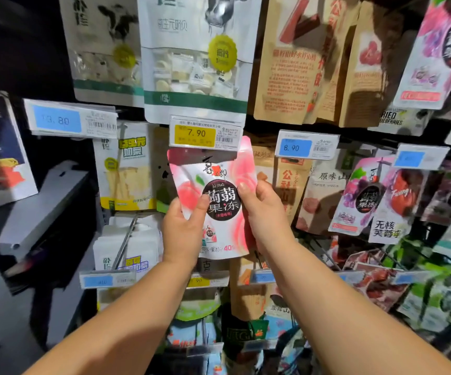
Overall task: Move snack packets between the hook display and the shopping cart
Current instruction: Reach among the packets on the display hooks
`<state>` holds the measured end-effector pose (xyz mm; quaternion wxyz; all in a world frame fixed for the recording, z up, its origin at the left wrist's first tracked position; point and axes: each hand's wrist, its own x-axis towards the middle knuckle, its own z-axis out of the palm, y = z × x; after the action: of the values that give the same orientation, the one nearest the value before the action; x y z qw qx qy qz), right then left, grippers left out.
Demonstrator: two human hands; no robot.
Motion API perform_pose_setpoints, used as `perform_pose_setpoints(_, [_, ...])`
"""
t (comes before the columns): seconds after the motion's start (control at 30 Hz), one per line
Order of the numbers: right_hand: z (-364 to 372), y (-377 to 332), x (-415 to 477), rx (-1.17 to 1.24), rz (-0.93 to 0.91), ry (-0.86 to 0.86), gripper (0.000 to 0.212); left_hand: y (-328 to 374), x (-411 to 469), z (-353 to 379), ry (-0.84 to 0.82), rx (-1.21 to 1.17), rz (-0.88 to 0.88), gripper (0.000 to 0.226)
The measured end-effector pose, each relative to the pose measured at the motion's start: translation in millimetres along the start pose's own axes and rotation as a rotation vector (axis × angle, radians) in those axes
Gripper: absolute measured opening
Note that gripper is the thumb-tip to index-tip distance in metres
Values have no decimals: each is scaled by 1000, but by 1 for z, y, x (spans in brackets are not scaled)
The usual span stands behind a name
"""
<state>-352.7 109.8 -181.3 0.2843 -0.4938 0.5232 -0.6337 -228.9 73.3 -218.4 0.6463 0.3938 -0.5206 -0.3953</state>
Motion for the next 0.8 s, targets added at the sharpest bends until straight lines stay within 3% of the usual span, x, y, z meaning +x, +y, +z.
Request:
perform_pose_setpoints(0.2, [-15,2,-18,26,32,74,11,7,-21,7,-32,-7,43,11])
perform_pose_setpoints(0.37, [-50,32,-45,29,153,233,16,-17,-47,32,-224,21,-76,17])
perform_pose_setpoints(0.63, [-154,90,-137,-69,437,632,30,-51,-129,104,-850,251,-280,30])
perform_pose_setpoints(0.8, [-207,121,-213,-128,575,884,34,-85,-191,137,-1283,422,-189,37])
